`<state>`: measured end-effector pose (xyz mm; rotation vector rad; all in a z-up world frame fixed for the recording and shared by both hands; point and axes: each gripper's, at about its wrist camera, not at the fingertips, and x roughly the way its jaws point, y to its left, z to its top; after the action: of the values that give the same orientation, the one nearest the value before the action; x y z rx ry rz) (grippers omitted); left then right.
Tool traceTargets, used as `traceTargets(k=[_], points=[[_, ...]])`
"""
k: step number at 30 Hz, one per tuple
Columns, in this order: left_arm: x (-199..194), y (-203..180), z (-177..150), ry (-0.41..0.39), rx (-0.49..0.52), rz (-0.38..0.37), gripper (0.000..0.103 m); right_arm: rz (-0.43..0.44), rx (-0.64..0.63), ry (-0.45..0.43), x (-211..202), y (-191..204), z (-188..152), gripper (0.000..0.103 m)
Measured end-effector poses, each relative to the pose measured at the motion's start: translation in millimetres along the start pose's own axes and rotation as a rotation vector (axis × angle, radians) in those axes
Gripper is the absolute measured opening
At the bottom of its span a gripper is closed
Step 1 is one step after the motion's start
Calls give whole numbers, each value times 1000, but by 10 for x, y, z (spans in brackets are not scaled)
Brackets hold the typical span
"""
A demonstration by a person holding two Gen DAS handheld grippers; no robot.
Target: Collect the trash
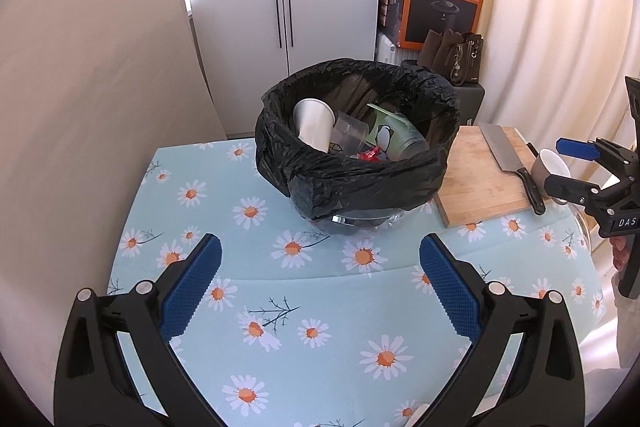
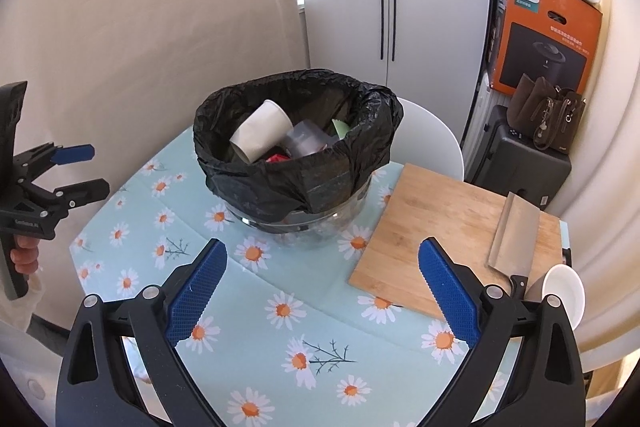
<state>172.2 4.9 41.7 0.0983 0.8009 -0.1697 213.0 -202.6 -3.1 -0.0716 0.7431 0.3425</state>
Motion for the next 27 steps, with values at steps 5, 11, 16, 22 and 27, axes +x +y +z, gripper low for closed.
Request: traceTargets(k=[5,11,16,22,27], points=[[7,12,10,5,-7,-11,97,-4,-5,-4,-20,14,7,92],[7,-7,11,9,2,-13,97,-10,-14,-2,-28,28,3,92],[-11,-27,3,6,9,-15,97,-12,-23,1,-31,45,13,92],[-1,-21,-10,10,4,-9,97,-12,-28,-1,-36,67,4,93],[-13,4,-20,7,-4,-2,97,-12,-24,-3,-36,74,5,93]])
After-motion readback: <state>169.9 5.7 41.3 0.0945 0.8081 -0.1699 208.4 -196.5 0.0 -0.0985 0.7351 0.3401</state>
